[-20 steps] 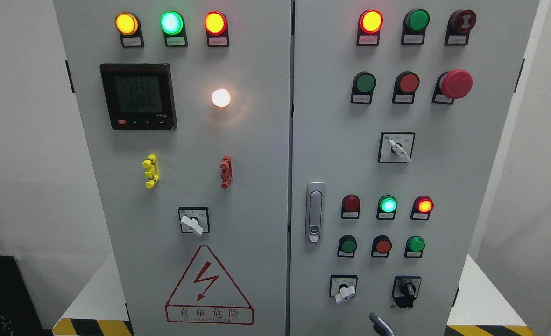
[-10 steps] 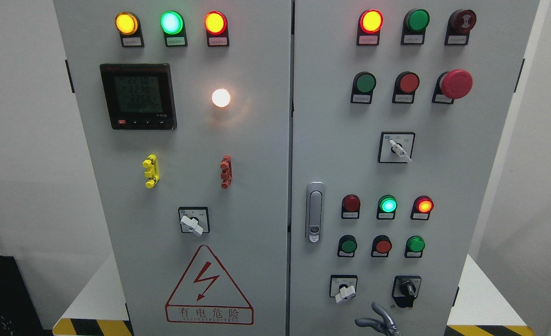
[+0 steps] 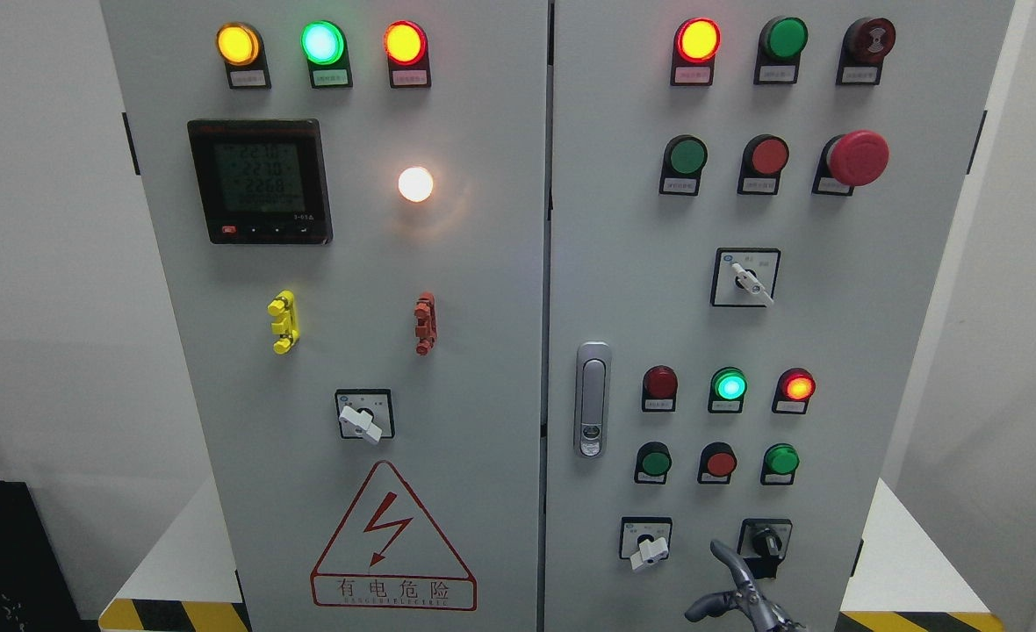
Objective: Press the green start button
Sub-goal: 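Raise the right hand toward the lower green push button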
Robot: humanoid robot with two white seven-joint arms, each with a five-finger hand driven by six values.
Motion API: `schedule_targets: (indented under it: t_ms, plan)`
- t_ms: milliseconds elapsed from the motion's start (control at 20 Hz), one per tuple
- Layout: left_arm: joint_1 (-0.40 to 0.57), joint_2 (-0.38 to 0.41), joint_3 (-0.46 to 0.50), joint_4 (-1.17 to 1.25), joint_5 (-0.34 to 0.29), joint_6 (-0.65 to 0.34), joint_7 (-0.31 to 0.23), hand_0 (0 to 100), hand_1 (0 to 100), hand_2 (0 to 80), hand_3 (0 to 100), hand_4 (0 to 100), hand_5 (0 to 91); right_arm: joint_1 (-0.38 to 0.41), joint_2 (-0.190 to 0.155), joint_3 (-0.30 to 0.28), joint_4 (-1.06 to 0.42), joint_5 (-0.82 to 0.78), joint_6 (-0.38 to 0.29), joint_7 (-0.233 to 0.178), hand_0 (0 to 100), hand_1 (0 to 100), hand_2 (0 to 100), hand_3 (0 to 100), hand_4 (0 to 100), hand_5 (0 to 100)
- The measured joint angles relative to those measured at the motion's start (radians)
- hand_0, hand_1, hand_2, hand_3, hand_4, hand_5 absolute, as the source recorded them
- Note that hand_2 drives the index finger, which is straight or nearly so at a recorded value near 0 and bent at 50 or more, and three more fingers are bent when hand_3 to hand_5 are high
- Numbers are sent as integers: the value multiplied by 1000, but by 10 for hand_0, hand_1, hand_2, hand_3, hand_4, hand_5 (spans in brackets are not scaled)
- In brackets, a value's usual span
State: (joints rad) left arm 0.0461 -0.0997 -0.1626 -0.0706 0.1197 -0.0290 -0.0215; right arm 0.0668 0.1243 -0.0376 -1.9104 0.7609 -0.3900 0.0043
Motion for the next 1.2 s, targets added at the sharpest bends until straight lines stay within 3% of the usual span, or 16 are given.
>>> schedule_targets:
  t_ms: [550, 850, 1200]
  plan:
    - [0, 0, 0, 0, 0, 0, 0, 120, 556, 0, 0, 0, 0, -58, 2, -26, 29, 217, 6, -27, 487, 345, 0, 584, 603, 517]
    - [0, 0, 0, 0, 0, 0, 0, 120, 556, 0, 0, 0, 0, -83, 3, -22, 45, 272, 39, -60, 502, 345, 0, 588, 606, 515]
    - [0, 0, 0, 0, 0, 0, 0, 120, 556, 0, 0, 0, 0, -120, 4, -2, 71, 300, 58, -71, 509, 343, 0, 583, 605, 514]
